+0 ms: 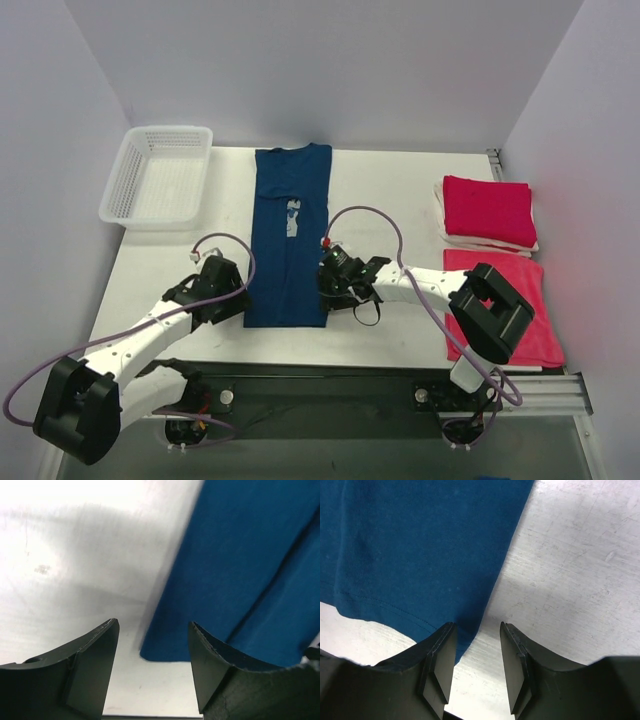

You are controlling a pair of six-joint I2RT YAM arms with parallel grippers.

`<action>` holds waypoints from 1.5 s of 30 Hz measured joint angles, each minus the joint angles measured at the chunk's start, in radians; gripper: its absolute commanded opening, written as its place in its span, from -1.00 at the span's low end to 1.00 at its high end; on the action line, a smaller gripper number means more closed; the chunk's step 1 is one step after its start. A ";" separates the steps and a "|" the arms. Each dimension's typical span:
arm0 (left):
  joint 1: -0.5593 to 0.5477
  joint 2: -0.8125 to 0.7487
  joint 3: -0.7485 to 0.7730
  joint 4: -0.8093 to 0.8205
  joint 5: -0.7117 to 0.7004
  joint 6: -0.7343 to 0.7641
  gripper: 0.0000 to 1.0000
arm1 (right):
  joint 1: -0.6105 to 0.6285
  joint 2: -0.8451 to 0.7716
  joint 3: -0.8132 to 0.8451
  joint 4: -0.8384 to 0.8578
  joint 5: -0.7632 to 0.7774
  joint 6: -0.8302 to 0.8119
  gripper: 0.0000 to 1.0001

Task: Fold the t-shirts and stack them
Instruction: Grab the bottom of the folded rectangular tshirt with both arms

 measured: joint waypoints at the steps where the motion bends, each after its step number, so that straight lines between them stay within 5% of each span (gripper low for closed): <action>1: -0.008 -0.008 -0.013 -0.018 -0.001 -0.013 0.33 | 0.001 0.002 0.000 0.001 -0.003 0.000 -0.20; 14: -0.038 -0.031 -0.063 -0.053 -0.016 -0.089 0.32 | 0.061 0.010 0.000 -0.014 -0.018 0.000 -0.25; 21: -0.043 0.011 -0.056 -0.007 -0.016 -0.092 0.31 | 0.072 0.022 0.006 -0.039 -0.018 0.001 -0.65; 25: -0.046 0.031 -0.054 0.022 -0.020 -0.096 0.19 | 0.072 0.023 0.006 -0.044 -0.014 0.003 -0.86; 27: -0.050 0.040 -0.053 0.035 -0.023 -0.097 -0.04 | 0.072 0.024 0.006 -0.045 -0.013 0.004 -1.00; 30: -0.051 0.053 -0.054 0.047 -0.027 -0.103 -0.29 | 0.072 0.024 0.006 -0.046 -0.010 0.007 -1.00; 37: -0.052 0.051 -0.055 0.047 -0.026 -0.106 -0.38 | 0.072 0.024 0.006 -0.047 0.000 0.008 -1.00; 39: -0.052 0.047 -0.059 0.047 -0.024 -0.106 -0.35 | 0.072 0.024 0.006 -0.047 0.002 0.008 -1.00; 40: -0.052 0.044 -0.061 0.047 -0.022 -0.106 -0.13 | 0.072 0.024 0.006 -0.047 0.002 0.008 -1.00; 45: -0.056 0.029 -0.062 0.061 0.017 -0.108 0.15 | 0.072 0.024 0.006 -0.047 0.004 0.008 -1.00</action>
